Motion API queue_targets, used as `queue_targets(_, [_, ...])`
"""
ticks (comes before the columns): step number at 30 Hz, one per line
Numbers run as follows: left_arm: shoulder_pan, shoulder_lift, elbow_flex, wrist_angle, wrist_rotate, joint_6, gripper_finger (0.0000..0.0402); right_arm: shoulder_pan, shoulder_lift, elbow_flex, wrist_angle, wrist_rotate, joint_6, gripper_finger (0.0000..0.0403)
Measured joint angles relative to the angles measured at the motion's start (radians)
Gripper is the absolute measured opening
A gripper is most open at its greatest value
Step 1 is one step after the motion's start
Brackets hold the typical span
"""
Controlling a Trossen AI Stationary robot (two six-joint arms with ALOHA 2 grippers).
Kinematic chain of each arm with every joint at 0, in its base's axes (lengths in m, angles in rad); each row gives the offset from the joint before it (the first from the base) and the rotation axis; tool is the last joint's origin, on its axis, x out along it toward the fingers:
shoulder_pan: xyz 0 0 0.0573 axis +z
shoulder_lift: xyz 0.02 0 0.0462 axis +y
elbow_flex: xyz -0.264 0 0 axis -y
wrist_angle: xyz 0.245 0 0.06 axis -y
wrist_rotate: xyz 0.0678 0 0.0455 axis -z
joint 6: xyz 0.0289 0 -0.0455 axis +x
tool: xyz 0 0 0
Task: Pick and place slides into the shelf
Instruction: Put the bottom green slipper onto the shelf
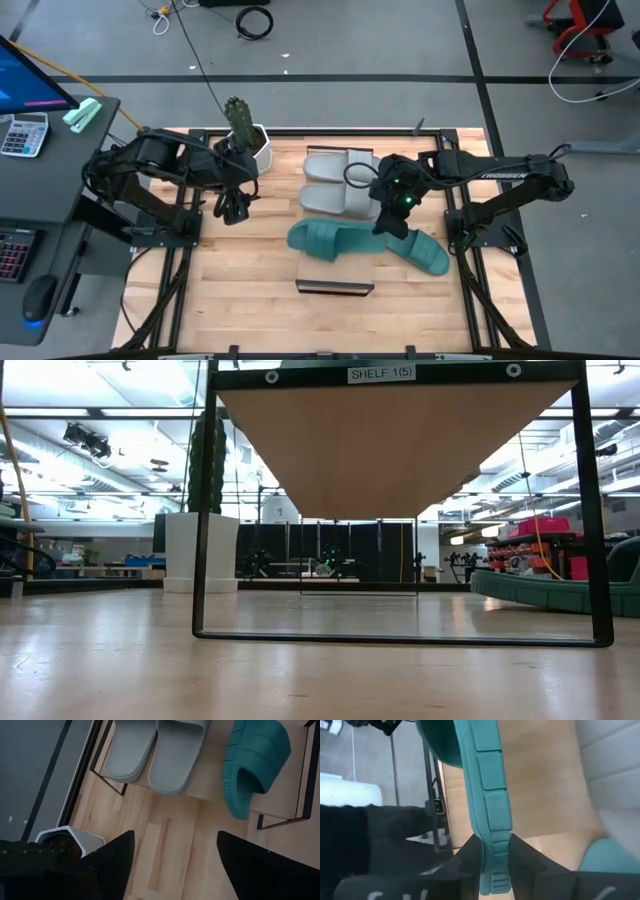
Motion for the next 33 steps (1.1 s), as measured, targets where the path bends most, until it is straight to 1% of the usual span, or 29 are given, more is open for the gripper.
queue_targets(7, [0.000,0.000,0.000,0.002,0.000,0.015,0.0288,0.000,0.010,0.000,0.011,0.004,0.075,0.0071])
queue_targets(12, [0.000,0.000,0.000,0.002,0.000,0.015,0.0288,0.006,0.041,0.001,0.058,-0.007,0.111,0.0069])
queue_targets(18, [0.000,0.000,0.000,0.002,0.000,0.015,0.0288,0.010,0.076,0.001,0.049,0.002,0.090,0.0069])
queue_targets(24, [0.000,0.001,0.000,0.003,0.000,0.018,0.0288,0.009,0.084,0.001,0.037,0.050,0.068,0.0069])
queue_targets(33, [0.000,0.001,0.000,0.003,0.000,0.028,0.0288,-0.006,0.069,0.000,0.162,0.047,0.118,0.0068])
